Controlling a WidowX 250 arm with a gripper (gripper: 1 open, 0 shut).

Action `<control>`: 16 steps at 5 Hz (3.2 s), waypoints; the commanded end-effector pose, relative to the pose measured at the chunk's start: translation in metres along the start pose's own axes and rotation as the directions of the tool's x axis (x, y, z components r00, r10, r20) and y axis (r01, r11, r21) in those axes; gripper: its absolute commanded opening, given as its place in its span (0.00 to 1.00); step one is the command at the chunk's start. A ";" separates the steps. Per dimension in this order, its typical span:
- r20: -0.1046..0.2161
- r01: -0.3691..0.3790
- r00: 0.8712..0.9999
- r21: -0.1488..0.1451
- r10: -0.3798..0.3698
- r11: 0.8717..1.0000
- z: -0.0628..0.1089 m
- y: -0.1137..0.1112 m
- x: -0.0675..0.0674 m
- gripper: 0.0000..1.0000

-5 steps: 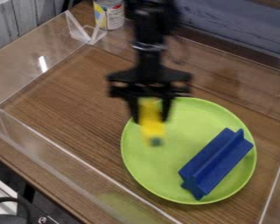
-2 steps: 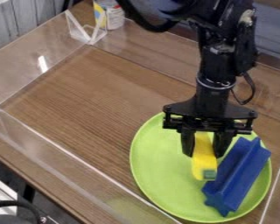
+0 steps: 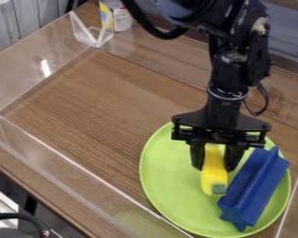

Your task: Put the banana in the green plate

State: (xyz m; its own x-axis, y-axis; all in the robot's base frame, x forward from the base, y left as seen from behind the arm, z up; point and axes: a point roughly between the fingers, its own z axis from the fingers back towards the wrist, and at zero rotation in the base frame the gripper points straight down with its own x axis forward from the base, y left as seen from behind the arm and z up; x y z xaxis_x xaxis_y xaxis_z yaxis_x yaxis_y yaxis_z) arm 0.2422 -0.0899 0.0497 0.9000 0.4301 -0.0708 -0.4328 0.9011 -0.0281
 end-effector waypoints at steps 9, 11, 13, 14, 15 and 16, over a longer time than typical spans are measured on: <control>-0.014 0.053 0.999 -0.002 -0.053 0.999 0.006 0.018 0.009 1.00; -0.003 0.076 0.997 -0.037 -0.076 0.996 0.052 0.031 0.018 1.00; 0.035 0.106 0.994 -0.074 -0.104 0.992 0.089 0.068 0.041 1.00; 0.033 0.165 0.986 -0.077 -0.163 0.983 0.083 0.063 0.035 1.00; 0.028 0.212 0.977 -0.078 -0.211 0.974 0.078 0.053 0.025 1.00; 0.026 0.247 0.969 -0.084 -0.246 0.965 0.070 0.039 0.014 1.00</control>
State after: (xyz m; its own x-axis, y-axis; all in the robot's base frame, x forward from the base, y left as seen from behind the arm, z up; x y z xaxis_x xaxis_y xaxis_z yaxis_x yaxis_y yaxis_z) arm 0.2388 -0.0443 0.1057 0.9765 0.1985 -0.0840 -0.2072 0.9718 -0.1127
